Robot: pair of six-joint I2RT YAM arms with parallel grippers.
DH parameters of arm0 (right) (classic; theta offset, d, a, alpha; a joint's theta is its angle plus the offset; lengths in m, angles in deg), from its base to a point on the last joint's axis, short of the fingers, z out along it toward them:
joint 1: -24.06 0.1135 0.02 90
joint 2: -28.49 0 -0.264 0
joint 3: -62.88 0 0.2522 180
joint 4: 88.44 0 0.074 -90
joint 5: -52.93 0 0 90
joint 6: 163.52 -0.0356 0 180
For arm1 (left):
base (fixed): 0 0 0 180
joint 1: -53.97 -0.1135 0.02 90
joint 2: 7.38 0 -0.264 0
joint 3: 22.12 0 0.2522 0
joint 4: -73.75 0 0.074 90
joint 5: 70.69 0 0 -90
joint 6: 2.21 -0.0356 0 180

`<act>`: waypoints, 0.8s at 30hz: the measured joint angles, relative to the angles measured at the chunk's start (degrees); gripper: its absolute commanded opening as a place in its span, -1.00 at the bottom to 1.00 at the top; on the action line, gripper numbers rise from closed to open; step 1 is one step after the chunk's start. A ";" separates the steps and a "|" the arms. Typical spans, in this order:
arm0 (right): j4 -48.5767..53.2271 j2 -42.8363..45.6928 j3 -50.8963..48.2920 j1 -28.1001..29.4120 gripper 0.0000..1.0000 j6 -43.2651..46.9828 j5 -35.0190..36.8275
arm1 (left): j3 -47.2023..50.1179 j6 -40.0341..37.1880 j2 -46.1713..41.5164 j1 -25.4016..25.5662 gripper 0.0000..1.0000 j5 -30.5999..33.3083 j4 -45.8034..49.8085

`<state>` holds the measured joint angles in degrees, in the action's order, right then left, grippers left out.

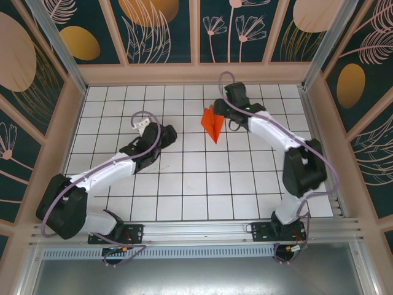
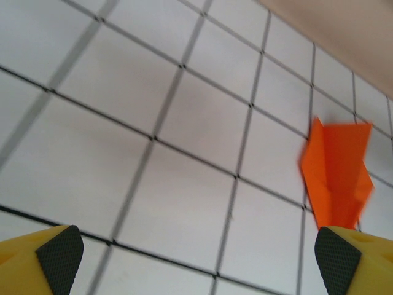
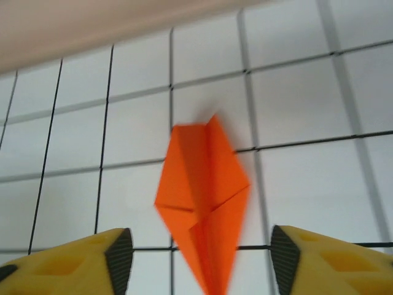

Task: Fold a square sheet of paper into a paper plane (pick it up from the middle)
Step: Reset both arms

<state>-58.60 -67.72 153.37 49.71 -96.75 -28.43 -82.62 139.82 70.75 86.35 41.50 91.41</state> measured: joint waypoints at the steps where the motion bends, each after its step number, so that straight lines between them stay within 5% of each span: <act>1: -1.16 2.67 -2.54 -0.76 0.60 0.33 0.98 | -0.04 -1.20 -0.72 -1.09 0.97 1.36 0.20; 4: -5.11 12.22 -12.28 -4.50 0.97 0.96 6.29 | 0.28 -5.73 -3.48 -4.33 0.98 6.08 0.61; 15: -24.44 27.36 -43.78 -21.94 0.98 4.22 15.10 | 19.26 -26.58 -13.75 -13.40 0.97 21.55 -18.43; 24: -47.82 26.18 -57.02 -22.99 0.98 12.96 11.39 | 33.16 -38.14 -13.73 -22.21 0.97 15.02 -40.44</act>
<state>-106.42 -41.53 96.35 26.71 -83.79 -17.04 -49.46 101.68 57.02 64.14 56.52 50.98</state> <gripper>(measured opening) 0.990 0.986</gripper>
